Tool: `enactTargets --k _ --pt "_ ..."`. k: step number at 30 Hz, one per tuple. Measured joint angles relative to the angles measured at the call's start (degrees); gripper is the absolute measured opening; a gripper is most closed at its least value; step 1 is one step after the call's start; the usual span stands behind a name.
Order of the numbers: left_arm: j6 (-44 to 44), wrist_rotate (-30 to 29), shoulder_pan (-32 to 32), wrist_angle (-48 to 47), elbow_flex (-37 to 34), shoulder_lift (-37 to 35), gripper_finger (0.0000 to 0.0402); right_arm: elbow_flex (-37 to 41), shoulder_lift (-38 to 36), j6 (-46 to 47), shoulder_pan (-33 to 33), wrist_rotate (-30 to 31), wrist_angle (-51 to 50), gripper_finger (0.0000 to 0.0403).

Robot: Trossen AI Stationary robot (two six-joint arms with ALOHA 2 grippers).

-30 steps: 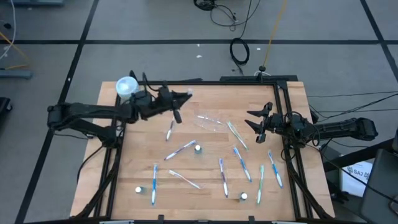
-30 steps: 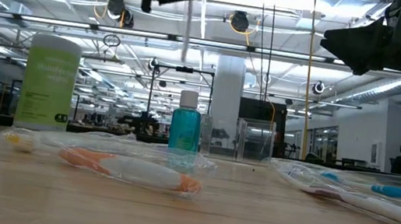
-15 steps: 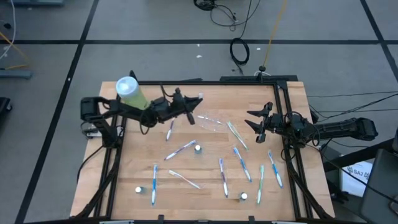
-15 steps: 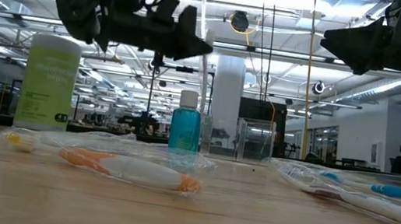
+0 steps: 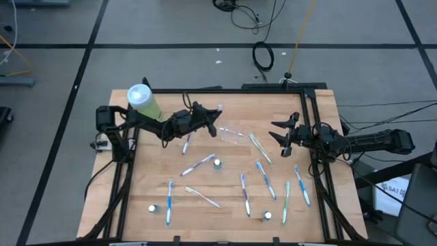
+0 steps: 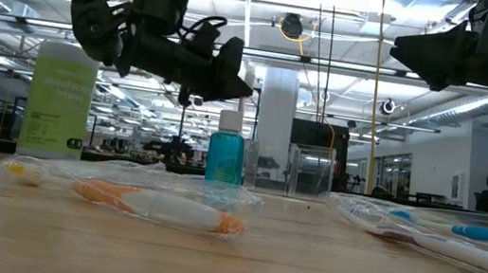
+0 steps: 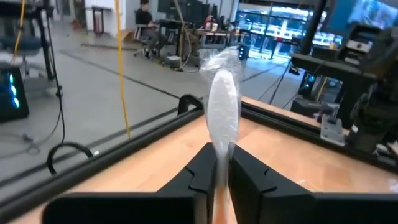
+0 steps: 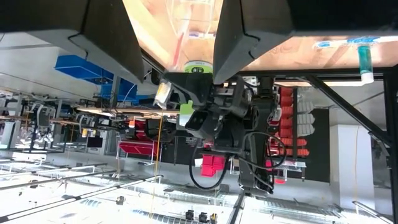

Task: Pick & Place toothbrushing station
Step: Put the top orange toothbrush into the transparent organizer, then put the top blue mouthwash into the transparent organizer

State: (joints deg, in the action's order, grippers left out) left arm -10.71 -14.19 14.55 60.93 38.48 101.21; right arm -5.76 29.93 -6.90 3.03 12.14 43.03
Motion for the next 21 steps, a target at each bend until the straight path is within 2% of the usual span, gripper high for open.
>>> enactTargets --k 3,12,16,21 --pt "-2.9 -0.5 0.0 -0.4 0.0 0.0 0.0065 0.0 0.0 0.0 0.0 0.0 0.0 0.0185" --pt "-2.9 -1.3 0.0 -1.2 0.0 0.0 0.012 0.0 0.0 0.2 0.0 0.0 0.0 0.0185" --pt "0.5 -1.3 -0.1 -1.1 0.0 -1.6 0.0153 0.0 0.0 0.2 0.0 0.0 0.0 0.0185" --pt "4.4 -1.3 -0.1 -3.3 0.0 -6.8 0.019 0.0 0.0 0.2 0.0 0.0 0.0 0.0185"
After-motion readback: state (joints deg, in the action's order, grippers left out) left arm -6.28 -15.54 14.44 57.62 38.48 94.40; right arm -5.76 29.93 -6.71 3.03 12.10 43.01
